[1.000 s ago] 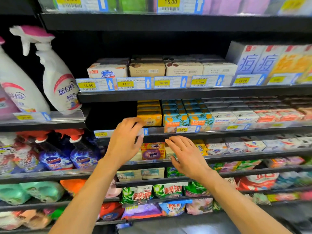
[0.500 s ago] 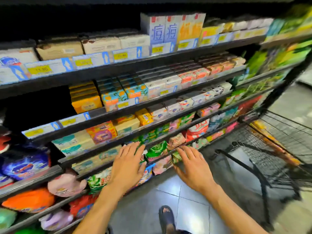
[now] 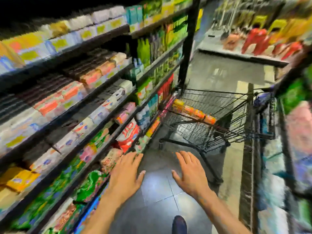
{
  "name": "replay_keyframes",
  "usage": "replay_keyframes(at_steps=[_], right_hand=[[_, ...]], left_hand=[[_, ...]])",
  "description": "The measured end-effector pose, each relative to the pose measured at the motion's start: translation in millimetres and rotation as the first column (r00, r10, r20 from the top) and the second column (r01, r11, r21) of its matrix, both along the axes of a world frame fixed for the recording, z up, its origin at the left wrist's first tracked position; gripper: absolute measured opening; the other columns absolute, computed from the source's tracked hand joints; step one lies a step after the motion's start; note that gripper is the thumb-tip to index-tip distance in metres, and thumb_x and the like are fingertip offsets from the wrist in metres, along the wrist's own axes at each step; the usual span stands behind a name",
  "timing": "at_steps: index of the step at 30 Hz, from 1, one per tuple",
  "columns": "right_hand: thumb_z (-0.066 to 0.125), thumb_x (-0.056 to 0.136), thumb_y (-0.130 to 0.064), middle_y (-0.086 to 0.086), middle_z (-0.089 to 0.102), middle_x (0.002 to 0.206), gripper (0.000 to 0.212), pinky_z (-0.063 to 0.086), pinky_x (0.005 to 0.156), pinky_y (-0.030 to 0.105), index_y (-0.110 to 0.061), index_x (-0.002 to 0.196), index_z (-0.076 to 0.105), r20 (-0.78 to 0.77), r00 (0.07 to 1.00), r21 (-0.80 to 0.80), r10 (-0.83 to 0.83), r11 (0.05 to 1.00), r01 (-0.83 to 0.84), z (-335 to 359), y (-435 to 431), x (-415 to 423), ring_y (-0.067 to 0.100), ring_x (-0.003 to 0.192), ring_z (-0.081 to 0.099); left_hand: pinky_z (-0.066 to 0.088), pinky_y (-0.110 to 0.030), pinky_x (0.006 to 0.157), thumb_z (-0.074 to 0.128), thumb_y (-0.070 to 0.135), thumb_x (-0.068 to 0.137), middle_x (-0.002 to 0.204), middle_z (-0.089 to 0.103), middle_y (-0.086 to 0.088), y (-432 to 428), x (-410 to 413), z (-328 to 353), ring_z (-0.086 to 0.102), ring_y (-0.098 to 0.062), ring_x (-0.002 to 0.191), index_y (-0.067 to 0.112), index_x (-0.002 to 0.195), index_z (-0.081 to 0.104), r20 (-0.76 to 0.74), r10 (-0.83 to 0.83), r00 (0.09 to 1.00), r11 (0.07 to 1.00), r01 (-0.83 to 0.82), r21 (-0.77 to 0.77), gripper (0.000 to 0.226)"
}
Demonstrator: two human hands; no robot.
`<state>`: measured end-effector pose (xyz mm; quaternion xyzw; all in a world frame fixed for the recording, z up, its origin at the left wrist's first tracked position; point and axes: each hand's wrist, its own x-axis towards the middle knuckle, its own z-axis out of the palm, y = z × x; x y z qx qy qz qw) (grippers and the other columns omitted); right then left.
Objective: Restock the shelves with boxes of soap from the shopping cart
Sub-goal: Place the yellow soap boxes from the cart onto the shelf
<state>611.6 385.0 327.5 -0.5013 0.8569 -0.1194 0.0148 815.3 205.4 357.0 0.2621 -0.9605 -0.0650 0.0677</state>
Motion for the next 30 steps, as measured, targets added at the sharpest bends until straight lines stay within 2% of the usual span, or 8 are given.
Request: replay_keyframes(at_steps=[6,9,12,16,19,24,27,30], right_hand=[[0.060,0.085,-0.055,0.008,0.058,0.140,0.069,0.046,0.111,0.042,-0.012,0.139,0.057,0.036,0.991,-0.008,-0.127,0.992,0.127,-2.4,-6.3,-128.1,0.030,0.129,0.053],[0.057,0.089,-0.057,0.006,0.055,0.142,0.070,0.042,0.114,0.040,-0.013,0.143,0.054,0.026,0.988,0.004,-0.155,0.988,0.155,0.7,-19.1,-176.3,0.027,0.133,0.050],[0.051,0.092,-0.058,0.006,0.052,0.146,0.071,0.037,0.118,0.038,-0.014,0.147,0.050,0.033,0.986,0.033,-0.166,0.986,0.165,-2.7,-41.0,-222.0,0.027,0.137,0.046],[0.051,0.093,-0.058,0.005,0.048,0.151,0.073,0.034,0.120,0.038,-0.016,0.152,0.044,0.063,0.978,0.061,-0.198,0.979,0.195,-19.6,-85.3,-282.0,0.026,0.141,0.041],[0.053,0.093,-0.057,0.008,0.050,0.150,0.072,0.038,0.117,0.040,-0.014,0.151,0.045,0.072,0.971,0.072,-0.229,0.972,0.224,-32.3,-127.9,-326.5,0.028,0.140,0.045],[0.055,0.094,-0.056,0.009,0.051,0.150,0.072,0.040,0.116,0.041,-0.013,0.151,0.045,0.137,0.943,0.117,-0.305,0.950,0.290,-45.3,-198.4,-389.3,0.029,0.140,0.046],[0.050,0.095,-0.057,0.010,0.048,0.152,0.073,0.038,0.118,0.043,-0.012,0.152,0.045,0.168,0.934,0.140,-0.316,0.945,0.295,-56.0,-240.3,-429.8,0.030,0.142,0.043],[0.054,0.094,-0.053,0.012,0.049,0.150,0.071,0.040,0.116,0.043,-0.009,0.149,0.047,0.205,0.924,0.156,-0.323,0.943,0.295,-74.5,-275.7,-465.9,0.031,0.141,0.044]], left_hand=[[0.047,-0.040,0.104,0.049,0.052,0.086,0.133,0.062,-0.008,-25.5,-144.6,-4.7,0.058,-0.028,0.121,0.014,0.132,0.062,-0.012,-0.072,0.997,0.996,0.072,0.057,0.061],[0.050,-0.043,0.103,0.045,0.053,0.088,0.134,0.062,-0.007,-43.9,-202.8,-2.6,0.059,-0.028,0.123,0.013,0.134,0.061,-0.019,-0.110,0.994,0.992,0.111,0.066,0.063],[0.047,-0.044,0.107,0.045,0.053,0.089,0.138,0.059,-0.005,-70.1,-255.9,-6.6,0.055,-0.026,0.127,0.014,0.137,0.058,-0.035,-0.148,0.988,0.985,0.150,0.087,0.063],[0.048,-0.045,0.105,0.044,0.053,0.090,0.137,0.058,-0.006,-122.2,-327.4,-25.4,0.055,-0.027,0.126,0.014,0.136,0.058,-0.030,-0.185,0.982,0.977,0.188,0.105,0.062],[0.048,-0.045,0.106,0.044,0.053,0.090,0.139,0.058,-0.006,-171.7,-383.2,-44.8,0.055,-0.028,0.128,0.015,0.138,0.057,-0.015,-0.226,0.974,0.968,0.226,0.109,0.063],[0.045,-0.041,0.107,0.058,0.046,0.092,0.140,0.057,-0.005,-248.4,-464.0,-59.9,0.054,-0.026,0.130,0.015,0.143,0.053,0.014,-0.274,0.962,0.944,0.266,0.194,0.060],[0.049,-0.042,0.103,0.050,0.049,0.089,0.134,0.062,-0.008,-291.3,-516.0,-72.0,0.058,-0.029,0.124,0.012,0.139,0.057,0.044,-0.315,0.948,0.922,0.295,0.250,0.063],[0.046,-0.045,0.107,0.051,0.047,0.088,0.137,0.060,-0.009,-327.9,-560.6,-93.9,0.055,-0.031,0.127,0.012,0.140,0.055,0.035,-0.308,0.951,0.899,0.278,0.339,0.063]])
